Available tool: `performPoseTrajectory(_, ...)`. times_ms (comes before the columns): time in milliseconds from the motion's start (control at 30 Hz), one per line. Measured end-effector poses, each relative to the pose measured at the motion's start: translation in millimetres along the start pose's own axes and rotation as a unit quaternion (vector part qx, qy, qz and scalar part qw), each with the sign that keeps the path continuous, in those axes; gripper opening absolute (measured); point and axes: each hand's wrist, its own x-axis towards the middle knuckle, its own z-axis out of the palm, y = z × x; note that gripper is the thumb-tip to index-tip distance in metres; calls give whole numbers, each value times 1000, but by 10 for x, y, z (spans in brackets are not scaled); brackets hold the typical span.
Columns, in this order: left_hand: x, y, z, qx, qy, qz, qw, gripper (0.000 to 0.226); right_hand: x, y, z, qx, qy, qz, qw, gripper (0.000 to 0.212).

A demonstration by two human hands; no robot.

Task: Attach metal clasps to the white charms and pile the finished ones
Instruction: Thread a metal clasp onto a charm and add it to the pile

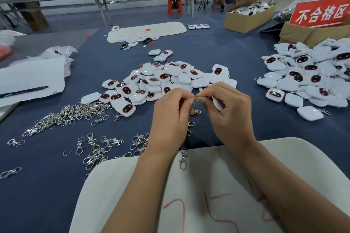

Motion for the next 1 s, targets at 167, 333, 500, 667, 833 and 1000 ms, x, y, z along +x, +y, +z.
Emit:
performPoseTrajectory(167,-11,64,42,-15,13,10,1000,15,-32,-27,7,51,20,68,996,9)
performPoseTrajectory(333,-7,59,53,5,23,22,999,13,-23,-59,32,81,17,96,992,9)
performPoseTrajectory(500,-6,33,31,50,11,31,998,15,38,62,44,224,41,290,930,24)
performPoseTrajectory(667,-10,33,29,65,-4,41,997,14,32,153,31,269,-16,351,897,37)
performPoseTrajectory(833,-12,14,22,70,-20,46,996,14,15,148,19,264,27,331,906,18)
performPoseTrajectory(1000,-6,4,29,83,-35,52,995,16,27,110,43,281,19,343,896,18)
